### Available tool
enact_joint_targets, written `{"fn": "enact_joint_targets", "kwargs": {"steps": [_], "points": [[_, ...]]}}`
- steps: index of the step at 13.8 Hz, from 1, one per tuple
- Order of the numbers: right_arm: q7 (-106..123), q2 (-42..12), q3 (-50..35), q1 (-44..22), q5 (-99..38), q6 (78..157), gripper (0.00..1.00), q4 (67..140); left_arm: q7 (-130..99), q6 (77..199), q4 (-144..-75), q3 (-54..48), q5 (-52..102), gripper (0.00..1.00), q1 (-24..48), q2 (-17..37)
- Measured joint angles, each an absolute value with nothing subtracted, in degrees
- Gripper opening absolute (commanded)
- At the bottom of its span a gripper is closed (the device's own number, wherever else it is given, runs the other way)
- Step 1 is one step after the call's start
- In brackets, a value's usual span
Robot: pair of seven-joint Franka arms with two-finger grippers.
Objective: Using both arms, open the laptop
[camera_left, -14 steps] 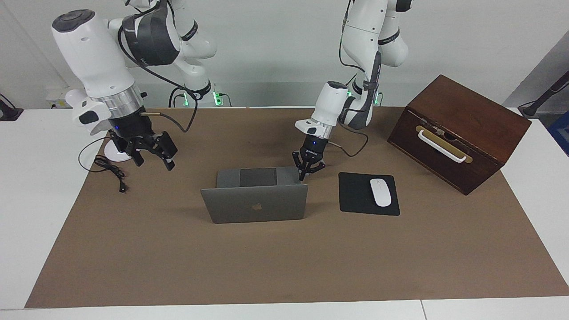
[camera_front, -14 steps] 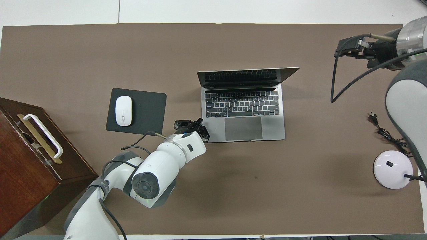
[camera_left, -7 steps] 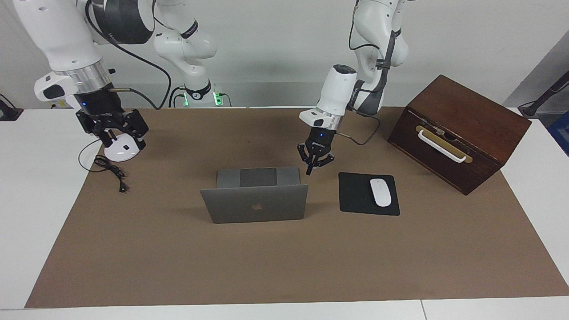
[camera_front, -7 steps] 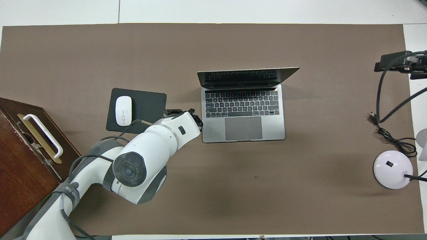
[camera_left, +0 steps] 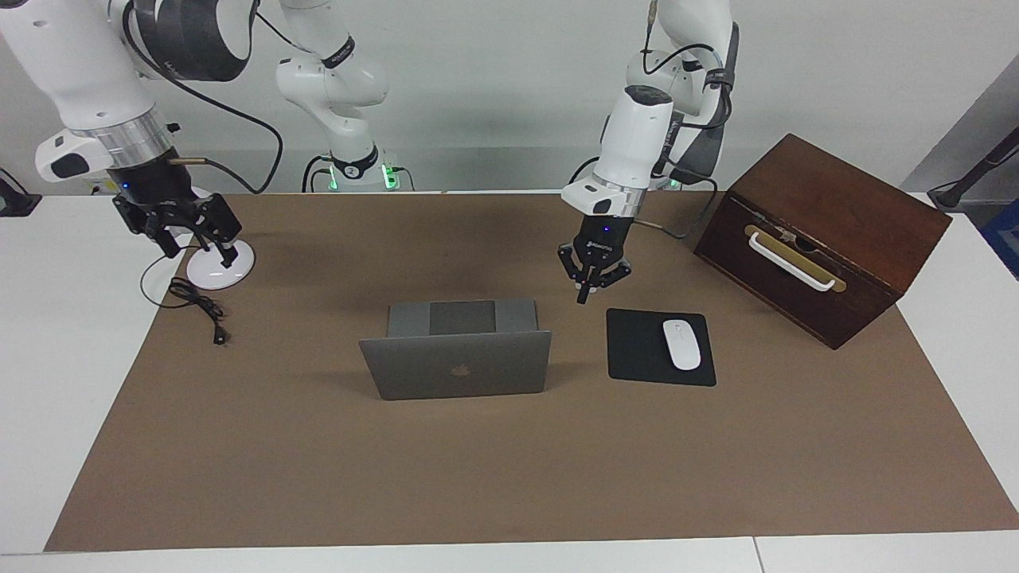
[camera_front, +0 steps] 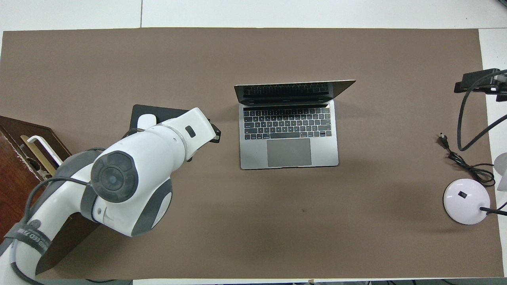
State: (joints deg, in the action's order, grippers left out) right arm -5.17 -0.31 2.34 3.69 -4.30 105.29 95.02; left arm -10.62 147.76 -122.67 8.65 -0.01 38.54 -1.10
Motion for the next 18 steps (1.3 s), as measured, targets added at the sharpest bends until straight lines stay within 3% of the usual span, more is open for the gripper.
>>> {"fn": "enact_joint_targets", "kwargs": {"steps": [7,18], "points": [[-6.8,0.0,0.8,3.8,-4.3,105.3,1.0,95.4,-0.7,128.9,-117.8,8.8,0.0,0.0,29.5,-7.8],[-7.4,0.3,0.3,3.8,-4.3,105.3,1.0,95.6,14.8,106.8,-105.8,9.1,0.0,0.0,11.5,-8.7]]}}
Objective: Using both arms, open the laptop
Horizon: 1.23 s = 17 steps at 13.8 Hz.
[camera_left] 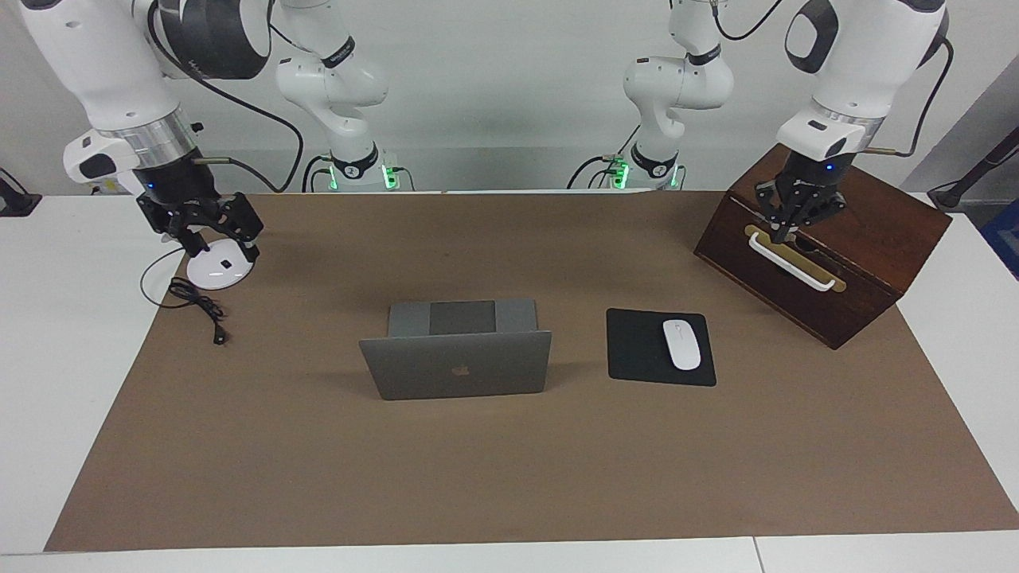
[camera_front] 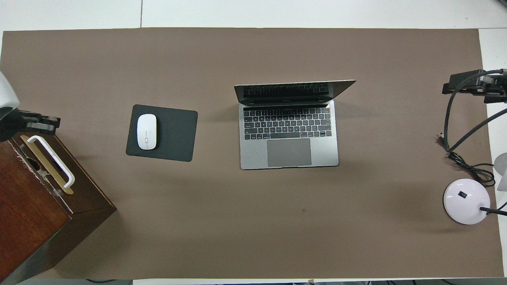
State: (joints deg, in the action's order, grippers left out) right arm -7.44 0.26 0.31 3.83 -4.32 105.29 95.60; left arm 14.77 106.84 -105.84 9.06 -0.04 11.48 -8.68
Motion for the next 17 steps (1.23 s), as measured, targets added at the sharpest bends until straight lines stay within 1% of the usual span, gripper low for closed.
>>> {"fn": "enact_joint_targets", "kwargs": {"steps": [1,2,3,9,14,17], "points": [[-7.4,0.3,0.3,3.8,-4.3,105.3,1.0,95.6,15.2,106.3,-105.6,9.1,0.0,0.0,10.3,-8.7],[-7.4,0.3,0.3,3.8,-4.3,105.3,1.0,95.6,15.5,106.0,-105.6,9.1,0.0,0.39,9.4,-8.7],[-7.4,0.3,0.3,3.8,-4.3,105.3,1.0,95.6,15.5,105.8,-105.6,9.0,0.0,0.99,8.8,-8.7],[-7.4,0.4,0.3,3.8,-4.3,104.7,1.0,96.0,15.5,105.6,-105.6,9.0,0.0,1.0,5.6,-8.7],[-7.0,1.5,0.4,3.8,-4.3,98.4,1.0,96.5,12.2,105.7,-104.9,8.6,0.0,1.0,5.4,-8.5],[-5.1,1.8,0.7,3.9,-2.3,97.7,1.0,96.7,9.4,105.6,-102.9,7.8,0.0,1.0,5.5,-7.9]]}}
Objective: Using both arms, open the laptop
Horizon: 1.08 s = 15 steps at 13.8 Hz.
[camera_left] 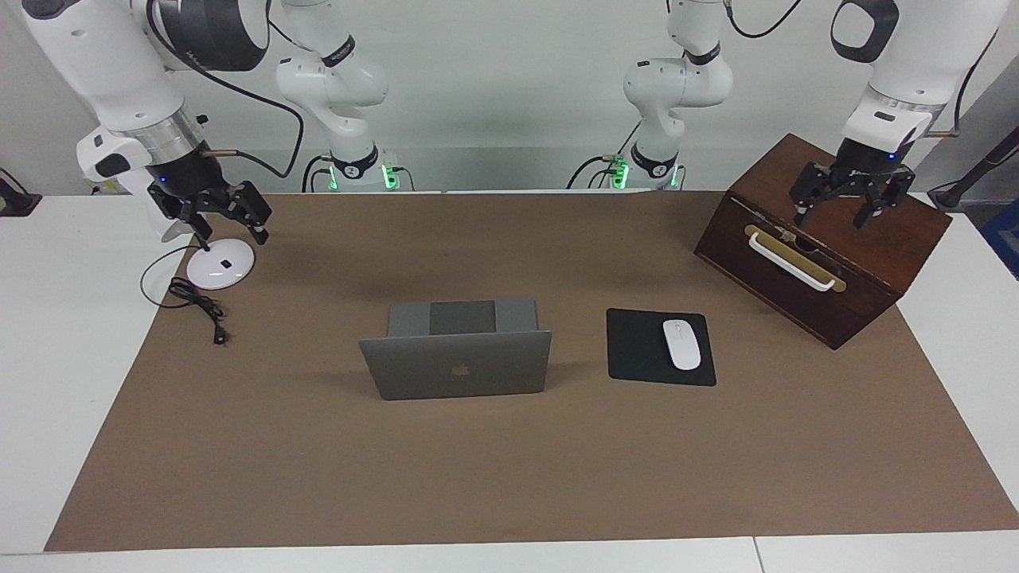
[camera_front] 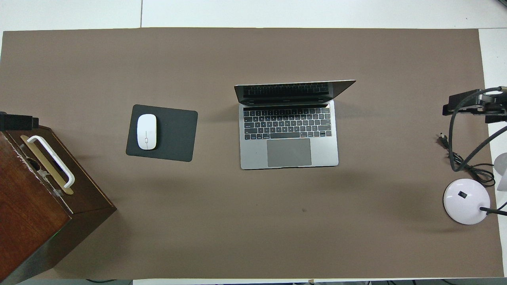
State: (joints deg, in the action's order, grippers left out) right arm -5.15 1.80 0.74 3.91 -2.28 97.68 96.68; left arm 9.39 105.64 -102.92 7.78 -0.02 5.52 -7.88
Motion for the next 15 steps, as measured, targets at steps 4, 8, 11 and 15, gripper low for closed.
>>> {"fn": "enact_joint_targets", "kwargs": {"steps": [4,8,11,15], "points": [[-4.3,1.8,0.9,4.1,-0.5,97.7,1.0,97.1,5.0,105.6,-101.4,4.9,0.0,1.0,5.5,-7.0],[-4.2,1.8,1.4,4.2,-0.4,97.7,1.0,97.2,4.1,100.9,-97.2,1.2,0.0,1.0,3.3,-5.6],[-4.2,1.9,1.4,4.2,-0.4,97.8,1.0,97.2,4.1,96.6,-93.8,0.1,0.0,1.0,1.6,-4.0],[-4.2,2.3,1.0,4.1,-0.4,98.0,1.0,96.9,3.5,94.3,-93.9,-0.2,0.1,1.0,1.2,-2.7]]}}
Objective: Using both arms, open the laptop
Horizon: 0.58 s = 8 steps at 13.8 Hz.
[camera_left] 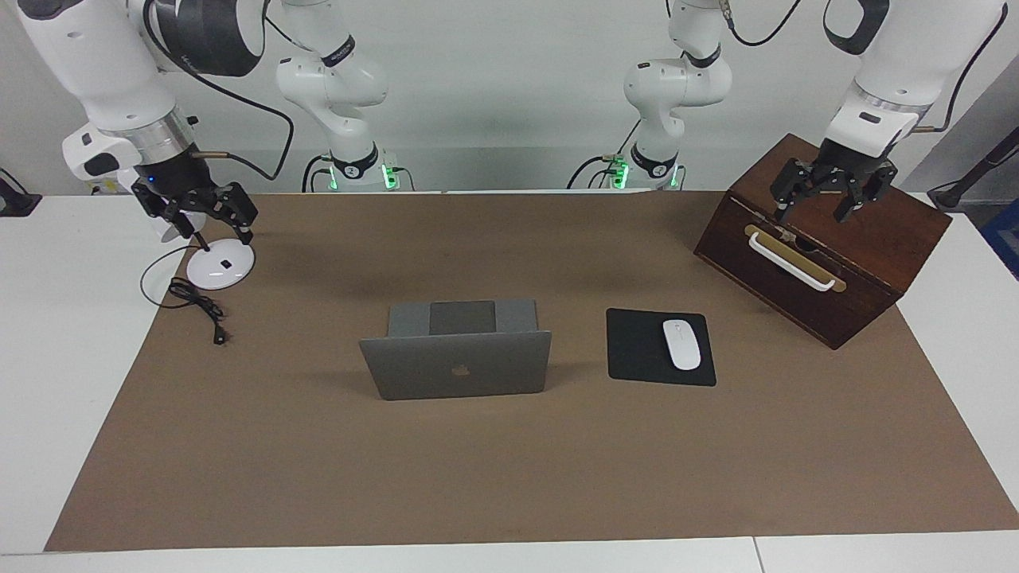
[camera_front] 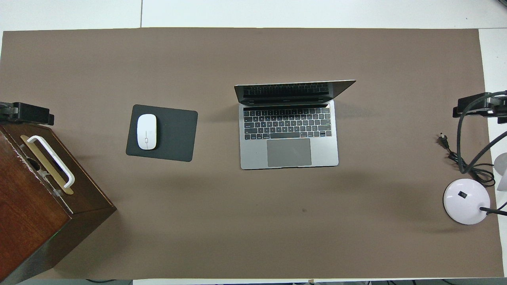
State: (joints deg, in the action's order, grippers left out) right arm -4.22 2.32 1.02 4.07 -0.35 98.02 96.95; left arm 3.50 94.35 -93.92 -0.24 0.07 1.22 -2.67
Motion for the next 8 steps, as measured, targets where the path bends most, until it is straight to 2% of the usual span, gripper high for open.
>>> {"fn": "enact_joint_targets", "kwargs": {"steps": [8], "points": [[-4.2,3.0,1.2,4.2,-0.3,98.0,1.0,96.5,1.1,94.1,-93.4,-0.5,0.1,1.0,1.1,-2.5]]}}
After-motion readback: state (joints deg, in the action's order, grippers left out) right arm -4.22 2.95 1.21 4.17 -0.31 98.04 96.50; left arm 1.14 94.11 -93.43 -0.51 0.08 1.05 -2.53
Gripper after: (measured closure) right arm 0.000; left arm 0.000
